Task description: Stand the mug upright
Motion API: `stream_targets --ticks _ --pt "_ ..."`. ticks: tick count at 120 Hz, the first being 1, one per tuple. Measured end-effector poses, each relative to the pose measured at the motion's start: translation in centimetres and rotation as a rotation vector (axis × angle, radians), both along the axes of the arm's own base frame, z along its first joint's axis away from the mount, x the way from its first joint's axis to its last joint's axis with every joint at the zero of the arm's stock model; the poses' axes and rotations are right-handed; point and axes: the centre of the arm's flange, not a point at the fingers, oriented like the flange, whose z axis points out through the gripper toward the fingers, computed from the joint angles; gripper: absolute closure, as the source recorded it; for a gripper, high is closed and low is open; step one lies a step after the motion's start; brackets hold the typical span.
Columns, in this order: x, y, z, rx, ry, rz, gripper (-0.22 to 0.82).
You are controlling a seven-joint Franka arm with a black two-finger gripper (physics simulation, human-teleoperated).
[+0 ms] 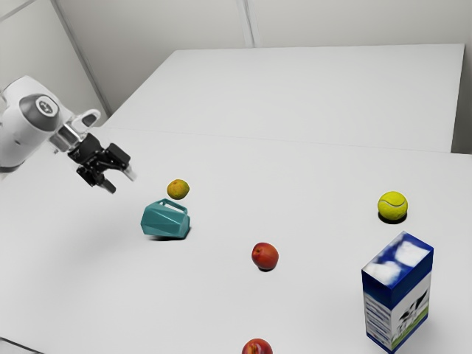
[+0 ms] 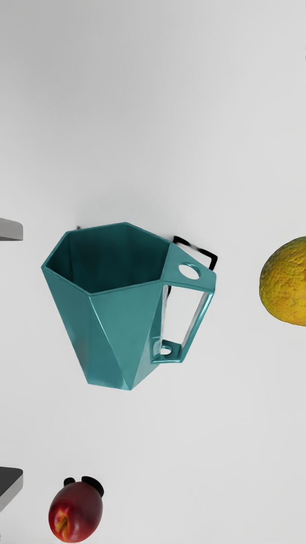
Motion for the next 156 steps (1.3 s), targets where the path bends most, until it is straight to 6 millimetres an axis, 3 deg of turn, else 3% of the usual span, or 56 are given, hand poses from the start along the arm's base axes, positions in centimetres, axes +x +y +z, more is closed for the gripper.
stream_targets --ticks 14,102,156 --pt "0.4 -1.1 -2.5 -0.059 -0.028 -0.024 0.03" --pt "0.6 -0.3 -12.0 -0.293 -0.183 -0.038 0.03" --pt "-0.1 -1.7 -14.9 -0.394 -0.243 -0.061 0.06"
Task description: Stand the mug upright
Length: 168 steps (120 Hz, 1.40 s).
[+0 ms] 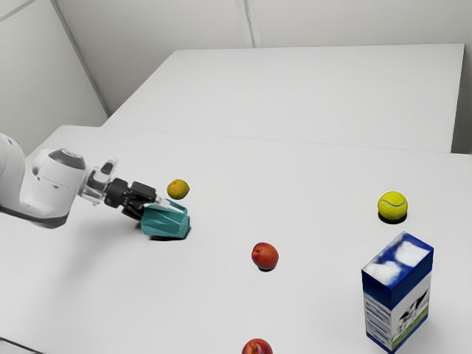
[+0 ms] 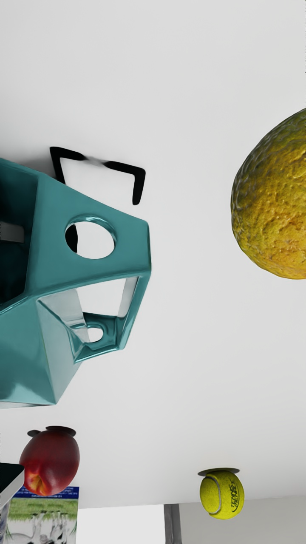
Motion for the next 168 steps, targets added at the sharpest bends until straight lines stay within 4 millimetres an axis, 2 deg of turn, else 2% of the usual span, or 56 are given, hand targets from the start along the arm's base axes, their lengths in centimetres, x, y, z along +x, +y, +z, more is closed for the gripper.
stream_targets --ticks 39,61,96,123,140,168 --pt "0.1 -0.5 0.1 -0.015 -0.048 -0.034 0.47" --pt "0.2 -0.6 0.5 -0.009 -0.070 -0.048 0.61" --pt "-0.2 -1.4 2.4 0.010 -0.113 -0.072 0.73" --pt "-0.7 -2.1 4.7 0.031 -0.151 -0.088 0.76" --pt "-0.7 -2.7 7.4 0.083 -0.183 -0.133 0.77" --pt "-1.5 -3.8 12.3 0.302 -0.140 -0.289 0.77"
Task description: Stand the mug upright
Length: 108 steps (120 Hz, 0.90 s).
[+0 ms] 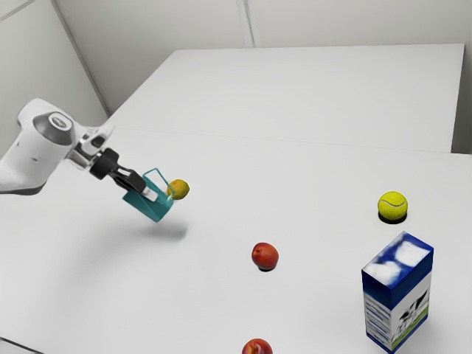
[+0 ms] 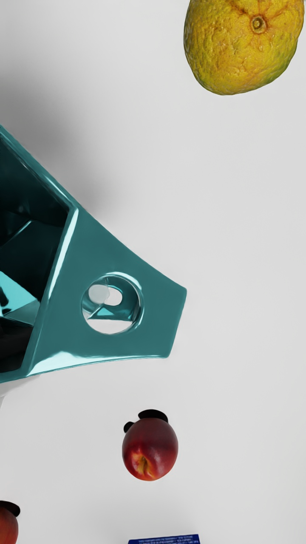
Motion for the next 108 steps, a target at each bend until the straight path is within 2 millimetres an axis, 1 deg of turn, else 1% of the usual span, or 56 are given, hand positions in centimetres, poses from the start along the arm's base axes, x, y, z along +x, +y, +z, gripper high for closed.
stream_targets --ticks 11,21,37,54,91,100,108 --pt "-0.4 -0.5 1.3 0.108 0.032 -0.042 0.77" --pt "-0.6 -1.0 1.7 0.195 0.068 -0.065 0.77" --pt "-0.5 -2.0 1.6 0.312 0.129 -0.082 0.77" --pt "-0.3 -3.4 1.4 0.402 0.174 -0.080 0.77" --pt "0.4 -6.1 1.8 0.540 0.191 -0.024 0.77" --pt "0.4 -7.1 2.1 0.571 0.186 -0.008 0.77" --pt "0.2 -8.3 2.2 0.595 0.181 0.000 0.77"
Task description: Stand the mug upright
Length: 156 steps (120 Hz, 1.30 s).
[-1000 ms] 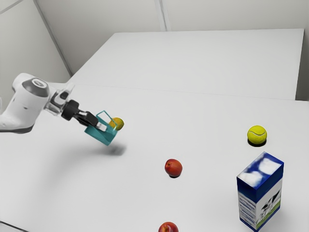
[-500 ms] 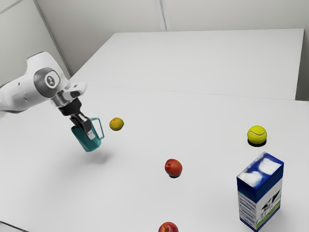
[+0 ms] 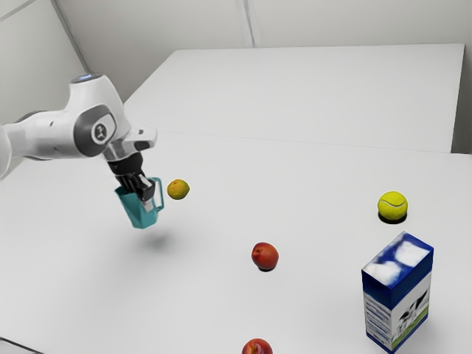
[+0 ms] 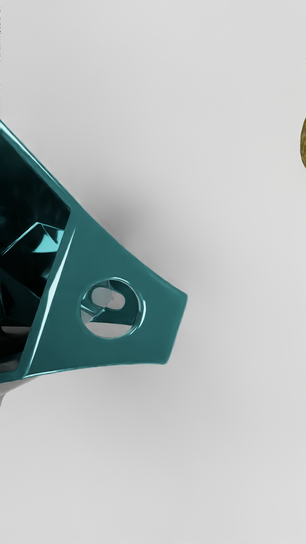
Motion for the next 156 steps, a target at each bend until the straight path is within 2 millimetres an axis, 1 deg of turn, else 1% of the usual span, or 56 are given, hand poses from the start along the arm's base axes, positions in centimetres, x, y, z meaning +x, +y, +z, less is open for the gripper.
stream_targets --ticks 11,27,46,72,104,156 --pt "-0.6 -1.4 -0.5 0.020 -0.007 0.016 0.77" --pt "-1.4 -1.6 -1.5 0.046 -0.022 0.070 0.78" --pt "-2.3 -2.8 -2.3 0.073 -0.050 0.114 0.78" --pt "-2.8 -3.4 -4.0 0.111 -0.090 0.174 0.78" --pt "-2.1 -3.5 -4.9 0.158 -0.152 0.232 0.78" --pt "-1.5 -3.6 -7.4 0.167 -0.143 0.331 0.78"
